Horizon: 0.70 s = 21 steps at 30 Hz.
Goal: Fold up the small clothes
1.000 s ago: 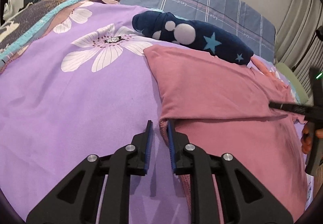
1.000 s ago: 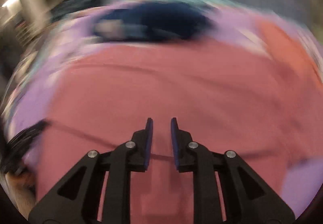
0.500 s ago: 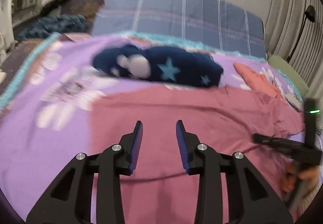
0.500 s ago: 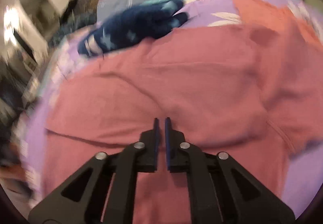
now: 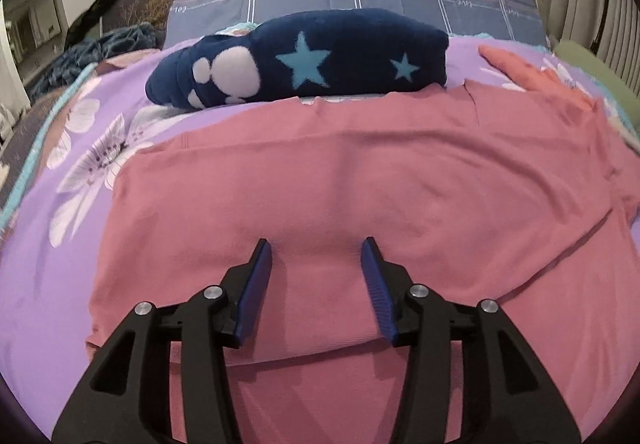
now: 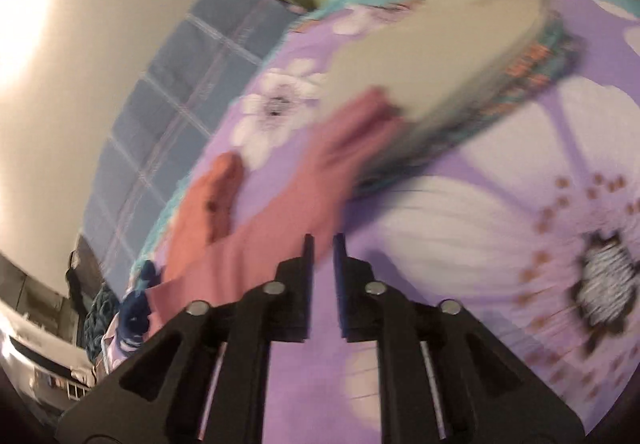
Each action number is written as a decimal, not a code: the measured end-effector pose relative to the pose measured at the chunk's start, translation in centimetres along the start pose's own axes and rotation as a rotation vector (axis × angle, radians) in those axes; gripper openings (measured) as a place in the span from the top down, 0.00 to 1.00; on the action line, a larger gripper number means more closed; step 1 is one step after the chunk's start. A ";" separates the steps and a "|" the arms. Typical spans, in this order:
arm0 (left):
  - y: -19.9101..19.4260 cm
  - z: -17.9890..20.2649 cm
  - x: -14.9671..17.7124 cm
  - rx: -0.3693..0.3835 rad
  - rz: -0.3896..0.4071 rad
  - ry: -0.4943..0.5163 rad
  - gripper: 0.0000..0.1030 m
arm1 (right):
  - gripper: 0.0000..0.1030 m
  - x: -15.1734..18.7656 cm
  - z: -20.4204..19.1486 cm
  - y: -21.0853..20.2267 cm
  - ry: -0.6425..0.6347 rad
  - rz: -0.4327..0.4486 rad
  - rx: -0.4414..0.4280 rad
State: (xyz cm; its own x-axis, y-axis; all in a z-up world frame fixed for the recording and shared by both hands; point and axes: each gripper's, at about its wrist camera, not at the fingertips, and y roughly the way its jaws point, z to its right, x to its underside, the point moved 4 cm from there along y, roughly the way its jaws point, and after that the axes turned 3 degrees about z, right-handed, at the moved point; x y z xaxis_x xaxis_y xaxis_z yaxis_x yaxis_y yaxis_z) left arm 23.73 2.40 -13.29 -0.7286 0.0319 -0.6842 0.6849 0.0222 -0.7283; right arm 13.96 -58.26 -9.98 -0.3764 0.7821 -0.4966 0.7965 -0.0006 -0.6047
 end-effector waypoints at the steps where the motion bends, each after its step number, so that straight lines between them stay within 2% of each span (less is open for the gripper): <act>1: 0.1 -0.2 -0.1 0.010 0.000 -0.009 0.51 | 0.74 -0.1 0.6 0.2 0.016 -0.010 -0.007; 3: -0.1 -0.1 0.0 0.024 0.003 -0.018 0.50 | 0.71 -0.2 0.9 0.6 0.044 -0.021 -0.047; 8: -0.1 0.0 0.0 0.029 0.003 -0.018 0.48 | 0.71 -1.3 0.5 2.5 0.095 -0.010 -0.066; 9: -0.1 0.0 0.1 0.031 0.004 -0.020 0.48 | 0.76 -1.8 1.0 2.5 0.104 -0.005 -0.062; 10: -0.1 0.0 0.0 0.032 0.004 -0.021 0.48 | 0.93 -2.0 0.9 2.7 0.109 -0.001 -0.051; 11: -0.1 0.0 0.0 0.035 0.004 -0.023 0.48 | 0.96 -2.0 0.8 2.8 0.108 -0.002 -0.048; 13: -0.1 0.0 0.1 0.039 0.004 -0.025 0.47 | 0.97 -1.8 -0.2 2.5 0.111 0.027 -0.047; 16: -0.1 0.0 0.1 0.047 0.002 -0.029 0.47 | 0.97 -1.0 -5.0 1.3 0.015 0.079 -0.123; 18: -0.1 -0.1 0.1 0.053 0.004 -0.033 0.46 | 0.97 0.7 -10.5 0.7 -0.074 0.076 -0.231; 21: -0.2 -0.2 0.1 0.070 0.007 -0.047 0.46 | 0.97 4.9 -18.8 0.4 -0.211 0.030 -0.408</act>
State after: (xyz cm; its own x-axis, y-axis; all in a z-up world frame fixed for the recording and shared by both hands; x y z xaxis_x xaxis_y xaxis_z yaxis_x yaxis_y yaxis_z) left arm 23.54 2.63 -13.20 -0.7244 -0.0151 -0.6893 0.6891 -0.0474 -0.7231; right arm 21.33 -42.67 -0.92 -0.4045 0.6415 -0.6518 0.9139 0.2569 -0.3142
